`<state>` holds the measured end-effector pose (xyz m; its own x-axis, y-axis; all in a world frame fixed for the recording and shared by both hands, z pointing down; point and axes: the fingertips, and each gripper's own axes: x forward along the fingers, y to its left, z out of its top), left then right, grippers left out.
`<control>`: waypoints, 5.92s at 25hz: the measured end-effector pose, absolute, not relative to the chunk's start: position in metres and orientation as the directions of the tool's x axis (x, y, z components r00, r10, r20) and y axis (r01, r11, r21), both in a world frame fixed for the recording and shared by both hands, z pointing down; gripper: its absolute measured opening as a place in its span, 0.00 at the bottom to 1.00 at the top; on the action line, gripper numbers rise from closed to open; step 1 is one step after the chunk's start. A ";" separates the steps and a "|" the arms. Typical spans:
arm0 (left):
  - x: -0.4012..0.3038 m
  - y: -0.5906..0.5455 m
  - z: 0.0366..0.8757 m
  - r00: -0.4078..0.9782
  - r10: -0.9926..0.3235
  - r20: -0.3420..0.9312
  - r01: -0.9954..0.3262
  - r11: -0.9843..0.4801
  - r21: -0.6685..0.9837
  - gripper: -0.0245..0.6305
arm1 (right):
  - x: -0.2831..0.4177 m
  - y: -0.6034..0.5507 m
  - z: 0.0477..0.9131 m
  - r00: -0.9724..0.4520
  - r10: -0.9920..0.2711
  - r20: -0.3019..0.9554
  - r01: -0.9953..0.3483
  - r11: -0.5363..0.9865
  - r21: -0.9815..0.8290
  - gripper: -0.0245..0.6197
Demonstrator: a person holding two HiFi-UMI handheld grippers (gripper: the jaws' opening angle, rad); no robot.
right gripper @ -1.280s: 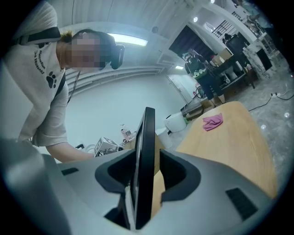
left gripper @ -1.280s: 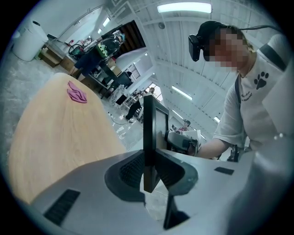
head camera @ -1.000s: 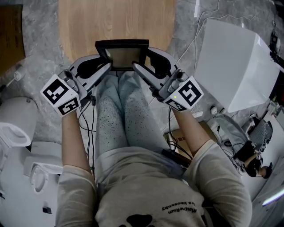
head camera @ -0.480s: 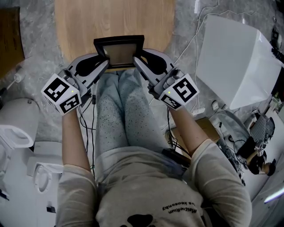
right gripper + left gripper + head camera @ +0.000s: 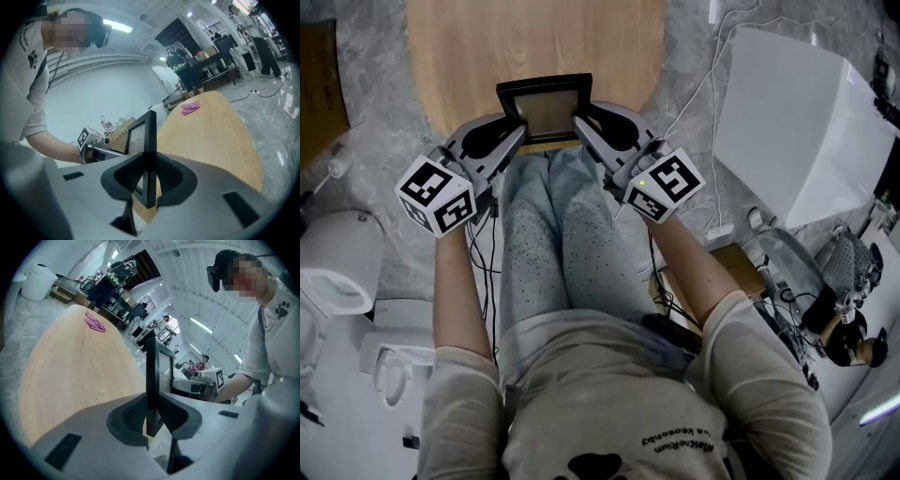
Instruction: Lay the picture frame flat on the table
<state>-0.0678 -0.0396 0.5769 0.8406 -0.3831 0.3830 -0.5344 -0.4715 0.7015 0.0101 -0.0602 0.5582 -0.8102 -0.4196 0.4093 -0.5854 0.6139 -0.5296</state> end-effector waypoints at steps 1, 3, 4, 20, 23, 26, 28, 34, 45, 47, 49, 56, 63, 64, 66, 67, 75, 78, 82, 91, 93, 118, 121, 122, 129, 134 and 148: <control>-0.067 -0.039 0.579 0.839 -0.382 0.387 -0.537 -0.469 0.701 0.15 | 0.011 -0.060 0.560 -0.810 -0.418 0.412 -0.586 0.613 -0.530 0.17; -0.065 -0.039 0.583 0.836 -0.381 0.395 -0.542 -0.461 0.703 0.15 | 0.013 -0.060 0.565 -0.808 -0.417 0.418 -0.589 0.610 -0.531 0.17; -0.064 -0.039 0.586 0.834 -0.380 0.399 -0.545 -0.457 0.704 0.15 | 0.014 -0.060 0.568 -0.806 -0.416 0.420 -0.591 0.607 -0.532 0.17; -0.065 -0.044 0.628 0.804 -0.383 0.455 -0.589 -0.399 0.703 0.16 | 0.014 -0.066 0.611 -0.788 -0.413 0.456 -0.615 0.559 -0.557 0.17; -0.064 -0.045 0.634 0.799 -0.379 0.466 -0.595 -0.392 0.701 0.16 | 0.015 -0.067 0.617 -0.789 -0.406 0.462 -0.614 0.561 -0.555 0.17; -0.064 -0.045 0.642 0.797 -0.371 0.477 -0.600 -0.388 0.700 0.16 | 0.015 -0.067 0.626 -0.787 -0.397 0.472 -0.615 0.558 -0.557 0.17; -0.064 -0.044 0.646 0.796 -0.364 0.484 -0.602 -0.385 0.700 0.16 | 0.015 -0.066 0.631 -0.784 -0.394 0.480 -0.619 0.550 -0.561 0.17; -0.063 -0.040 0.658 0.788 -0.346 0.510 -0.614 -0.368 0.699 0.16 | 0.016 -0.062 0.644 -0.778 -0.376 0.502 -0.626 0.533 -0.570 0.17; -0.056 -0.035 0.673 0.780 -0.322 0.537 -0.624 -0.338 0.704 0.16 | 0.023 -0.057 0.661 -0.773 -0.353 0.527 -0.632 0.501 -0.591 0.17; -0.056 -0.035 0.675 0.779 -0.320 0.539 -0.625 -0.334 0.705 0.16 | 0.023 -0.057 0.662 -0.772 -0.350 0.530 -0.633 0.499 -0.593 0.17; -0.057 -0.034 0.678 0.778 -0.318 0.541 -0.626 -0.330 0.706 0.16 | 0.022 -0.056 0.665 -0.772 -0.346 0.533 -0.632 0.498 -0.593 0.17; -0.054 -0.035 0.680 0.776 -0.320 0.544 -0.630 -0.331 0.703 0.16 | 0.025 -0.057 0.668 -0.769 -0.349 0.536 -0.637 0.494 -0.592 0.17; -0.055 -0.033 0.685 0.771 -0.318 0.552 -0.635 -0.323 0.702 0.16 | 0.024 -0.055 0.672 -0.763 -0.341 0.549 -0.643 0.489 -0.590 0.17; -0.055 -0.033 0.685 0.769 -0.319 0.554 -0.637 -0.322 0.700 0.16 | 0.024 -0.056 0.673 -0.762 -0.339 0.552 -0.644 0.489 -0.589 0.17; -0.055 -0.033 0.688 0.764 -0.320 0.560 -0.643 -0.318 0.697 0.16 | 0.024 -0.056 0.676 -0.759 -0.335 0.559 -0.647 0.487 -0.587 0.17; -0.055 -0.033 0.689 0.762 -0.320 0.563 -0.646 -0.313 0.696 0.16 | 0.024 -0.056 0.677 -0.757 -0.335 0.562 -0.650 0.484 -0.586 0.17; -0.055 -0.036 0.695 0.745 -0.334 0.578 -0.662 -0.263 0.702 0.16 | 0.024 -0.059 0.686 -0.741 -0.339 0.580 -0.670 0.445 -0.595 0.17; -0.055 -0.038 0.697 0.736 -0.338 0.587 -0.671 -0.244 0.700 0.16 | 0.024 -0.061 0.688 -0.734 -0.338 0.589 -0.677 0.430 -0.597 0.17; -0.058 -0.039 0.700 0.723 -0.342 0.600 -0.682 -0.218 0.698 0.17 | 0.023 -0.063 0.691 -0.721 -0.340 0.604 -0.691 0.419 -0.589 0.17; -0.058 -0.038 0.707 0.696 -0.348 0.627 -0.708 -0.188 0.681 0.18 | 0.024 -0.064 0.698 -0.701 -0.335 0.629 -0.711 0.394 -0.583 0.19; -0.059 -0.040 0.706 0.693 -0.356 0.627 -0.710 -0.186 0.679 0.19 | 0.024 -0.066 0.698 -0.693 -0.343 0.634 -0.719 0.393 -0.574 0.19; -0.072 -0.044 0.703 0.562 -0.411 0.718 -0.817 -0.139 0.559 0.23 | 0.023 -0.066 0.704 -0.614 -0.357 0.704 -0.786 0.360 -0.502 0.19; -0.073 -0.045 0.701 0.553 -0.421 0.719 -0.822 -0.135 0.553 0.23 | 0.025 -0.065 0.707 -0.583 -0.349 0.733 -0.804 0.380 -0.458 0.20; -0.073 -0.045 0.700 0.551 -0.424 0.719 -0.823 -0.133 0.552 0.23 | 0.025 -0.065 0.707 -0.572 -0.347 0.744 -0.809 0.388 -0.441 0.20; -0.067 -0.045 0.692 0.556 -0.437 0.707 -0.818 -0.137 0.559 0.23 | 0.029 -0.068 0.703 -0.505 -0.366 0.782 -0.844 0.400 -0.359 0.22; -0.065 -0.047 0.679 0.546 -0.455 0.703 -0.826 -0.151 0.544 0.22 | 0.034 -0.072 0.683 -0.471 -0.406 0.783 -0.858 0.418 -0.299 0.22; -0.056 -0.059 0.576 0.487 -0.567 0.664 -0.861 -0.186 0.473 0.05 | 0.033 -0.083 0.567 -0.492 -0.493 0.717 -0.852 0.444 -0.278 0.07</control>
<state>-0.0562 -0.0591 0.5764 0.4874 -0.5670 0.6641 -0.8611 -0.1860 0.4733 0.0329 -0.0832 0.5671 -0.4920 -0.4935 0.7172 -0.8515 0.4443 -0.2784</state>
